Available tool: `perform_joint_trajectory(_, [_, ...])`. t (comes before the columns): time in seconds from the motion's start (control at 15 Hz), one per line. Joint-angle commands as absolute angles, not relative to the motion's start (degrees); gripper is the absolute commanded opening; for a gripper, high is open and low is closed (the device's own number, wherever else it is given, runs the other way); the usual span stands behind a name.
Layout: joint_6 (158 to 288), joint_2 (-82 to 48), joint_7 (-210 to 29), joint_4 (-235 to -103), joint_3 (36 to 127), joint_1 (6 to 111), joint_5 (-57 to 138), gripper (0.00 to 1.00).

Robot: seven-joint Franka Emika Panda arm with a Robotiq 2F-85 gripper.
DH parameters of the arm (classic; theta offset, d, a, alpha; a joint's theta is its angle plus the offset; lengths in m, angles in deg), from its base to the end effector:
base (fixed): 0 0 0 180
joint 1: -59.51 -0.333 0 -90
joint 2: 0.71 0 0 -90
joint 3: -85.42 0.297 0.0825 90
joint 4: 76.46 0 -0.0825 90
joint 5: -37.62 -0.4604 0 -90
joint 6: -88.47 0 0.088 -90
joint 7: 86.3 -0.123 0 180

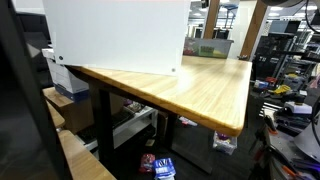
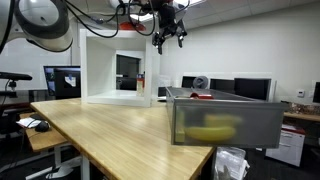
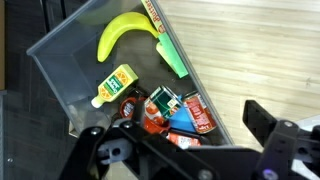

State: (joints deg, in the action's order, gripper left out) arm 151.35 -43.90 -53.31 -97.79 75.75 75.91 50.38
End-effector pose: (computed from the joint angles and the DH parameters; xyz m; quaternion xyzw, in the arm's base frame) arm 0.6656 -0.2854 0.6504 0.9871 0.0318 -0.0809 0.1342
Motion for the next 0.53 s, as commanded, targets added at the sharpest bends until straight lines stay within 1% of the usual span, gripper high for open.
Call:
perform_joint_trajectory(0.0, [151.58, -43.41, -53.52, -98.58, 76.14, 75.87, 50.70, 1.00])
perform_joint_trajectory(0.47, [150.55, -43.67, -52.19, -99.19, 77.64, 76.54, 49.14, 1.00])
